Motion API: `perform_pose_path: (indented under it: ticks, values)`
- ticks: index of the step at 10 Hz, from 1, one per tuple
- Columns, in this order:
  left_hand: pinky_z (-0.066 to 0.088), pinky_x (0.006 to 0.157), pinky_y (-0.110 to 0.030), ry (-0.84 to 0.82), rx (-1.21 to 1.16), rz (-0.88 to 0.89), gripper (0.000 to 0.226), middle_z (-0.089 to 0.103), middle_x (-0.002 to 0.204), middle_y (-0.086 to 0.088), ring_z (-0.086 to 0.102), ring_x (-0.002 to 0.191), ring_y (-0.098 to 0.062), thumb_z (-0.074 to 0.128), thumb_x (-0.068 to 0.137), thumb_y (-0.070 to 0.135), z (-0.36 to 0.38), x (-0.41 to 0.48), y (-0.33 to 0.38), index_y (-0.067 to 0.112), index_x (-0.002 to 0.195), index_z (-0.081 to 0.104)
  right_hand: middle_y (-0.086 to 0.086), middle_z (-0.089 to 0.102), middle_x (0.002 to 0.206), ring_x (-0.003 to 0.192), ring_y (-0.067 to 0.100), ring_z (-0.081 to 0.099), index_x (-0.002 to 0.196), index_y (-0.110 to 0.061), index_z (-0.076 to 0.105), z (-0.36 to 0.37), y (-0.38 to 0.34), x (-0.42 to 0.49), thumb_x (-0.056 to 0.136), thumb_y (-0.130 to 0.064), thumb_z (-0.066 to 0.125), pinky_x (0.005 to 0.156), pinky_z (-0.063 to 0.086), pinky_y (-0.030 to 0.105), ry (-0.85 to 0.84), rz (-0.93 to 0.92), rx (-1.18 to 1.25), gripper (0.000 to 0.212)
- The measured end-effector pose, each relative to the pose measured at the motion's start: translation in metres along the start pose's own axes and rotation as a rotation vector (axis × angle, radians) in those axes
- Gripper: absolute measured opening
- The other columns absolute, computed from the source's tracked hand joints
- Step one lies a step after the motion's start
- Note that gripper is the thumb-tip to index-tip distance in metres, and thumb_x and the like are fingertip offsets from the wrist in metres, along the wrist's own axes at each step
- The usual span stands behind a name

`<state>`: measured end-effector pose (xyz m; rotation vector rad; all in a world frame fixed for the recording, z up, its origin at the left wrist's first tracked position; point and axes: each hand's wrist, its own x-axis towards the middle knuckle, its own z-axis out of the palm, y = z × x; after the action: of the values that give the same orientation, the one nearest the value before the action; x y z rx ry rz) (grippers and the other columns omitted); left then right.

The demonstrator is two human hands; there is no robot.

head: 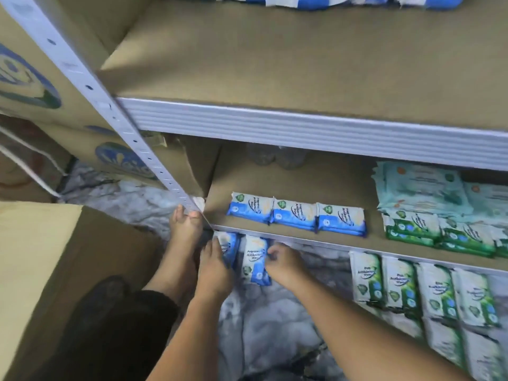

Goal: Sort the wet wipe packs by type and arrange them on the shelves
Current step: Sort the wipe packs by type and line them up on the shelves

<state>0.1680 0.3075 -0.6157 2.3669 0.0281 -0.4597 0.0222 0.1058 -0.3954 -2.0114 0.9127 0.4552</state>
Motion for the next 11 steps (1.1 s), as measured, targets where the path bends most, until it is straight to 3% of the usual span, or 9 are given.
perform_pose_path:
  ticks: [1,2,3,4,6,7,8,10,11]
  values:
    - [0.038,0.100,-0.034,0.016,0.085,0.007,0.082,0.034,0.143,0.015,0.040,0.131,-0.019,0.066,0.078,0.023,-0.003,0.014,-0.016,0.038,0.150,0.030,0.001,0.068,0.106,0.099,0.025,0.065,0.107,-0.020,0.057,0.024,0.004,0.019,0.088,-0.051,0.064,0.086,0.053,0.035,-0.051,0.124,0.094,0.037]
    - [0.042,0.099,-0.037,-0.016,0.059,-0.068,0.065,0.053,0.124,-0.007,0.050,0.112,-0.025,0.060,0.079,0.001,-0.069,-0.122,0.151,0.012,0.141,0.044,0.003,0.066,0.121,0.110,0.027,0.064,0.119,-0.018,0.052,0.038,0.005,0.031,0.082,-0.056,0.072,0.088,0.050,0.033,-0.042,0.226,0.110,0.057]
    - [0.044,0.091,-0.041,0.050,0.066,-0.205,0.041,0.060,0.110,-0.023,0.055,0.106,-0.041,0.059,0.082,0.004,-0.067,-0.120,0.144,-0.001,0.122,0.053,0.004,0.068,0.119,0.104,0.026,0.066,0.118,-0.017,0.056,0.042,0.003,0.035,0.080,-0.051,0.077,0.078,0.050,0.029,-0.009,0.274,0.094,0.055]
    - [0.048,0.088,-0.040,-0.036,0.086,-0.336,0.022,0.064,0.104,-0.022,0.059,0.104,-0.042,0.058,0.084,0.011,-0.071,-0.114,0.151,-0.001,0.103,0.057,0.002,0.072,0.111,0.093,0.022,0.070,0.112,-0.018,0.066,0.043,0.003,0.034,0.079,-0.050,0.077,0.069,0.051,0.025,-0.025,0.287,0.102,0.047]
    - [0.058,0.068,-0.036,-0.188,-0.212,-0.497,0.037,0.072,0.079,-0.010,0.070,0.072,-0.027,0.077,0.064,0.022,-0.068,-0.118,0.150,0.005,0.096,0.069,-0.003,0.070,0.095,0.086,0.018,0.069,0.096,-0.021,0.061,0.028,0.022,0.014,0.073,-0.038,0.083,0.076,0.058,0.031,0.014,0.268,0.174,0.037]
    - [0.039,0.039,-0.019,-0.239,-0.278,-0.509,0.017,0.058,0.061,-0.010,0.049,0.046,-0.018,0.073,0.083,0.000,-0.068,-0.140,0.160,0.001,0.091,0.058,-0.002,0.069,0.095,0.083,0.018,0.069,0.096,-0.020,0.057,0.016,0.039,-0.009,0.075,-0.035,0.082,0.073,0.061,0.037,-0.011,0.274,0.254,0.036]
    - [0.029,0.031,-0.017,-0.242,-0.346,-0.499,0.014,0.057,0.062,-0.013,0.044,0.041,-0.016,0.069,0.084,-0.004,-0.069,-0.163,0.171,0.001,0.090,0.057,-0.003,0.070,0.093,0.077,0.015,0.071,0.094,-0.021,0.058,-0.002,0.048,-0.039,0.078,-0.029,0.082,0.060,0.061,0.032,0.005,0.247,0.293,0.031]
    - [0.037,0.047,-0.023,-0.267,-0.407,-0.369,0.027,0.058,0.055,-0.003,0.048,0.044,-0.016,0.072,0.060,0.013,-0.110,-0.207,0.217,0.007,0.086,0.063,-0.006,0.070,0.089,0.074,0.012,0.070,0.096,-0.025,0.060,-0.055,0.028,-0.107,0.083,-0.030,0.081,0.051,0.056,0.024,0.078,0.110,0.314,0.025]
    - [0.042,0.055,-0.026,-0.256,-0.438,-0.262,0.035,0.068,0.072,-0.007,0.053,0.053,-0.018,0.070,0.060,0.015,-0.141,-0.233,0.247,0.007,0.094,0.067,-0.008,0.072,0.089,0.072,0.009,0.070,0.093,-0.024,0.061,-0.086,0.015,-0.142,0.080,-0.036,0.082,0.054,0.054,0.023,0.130,0.033,0.303,0.027]
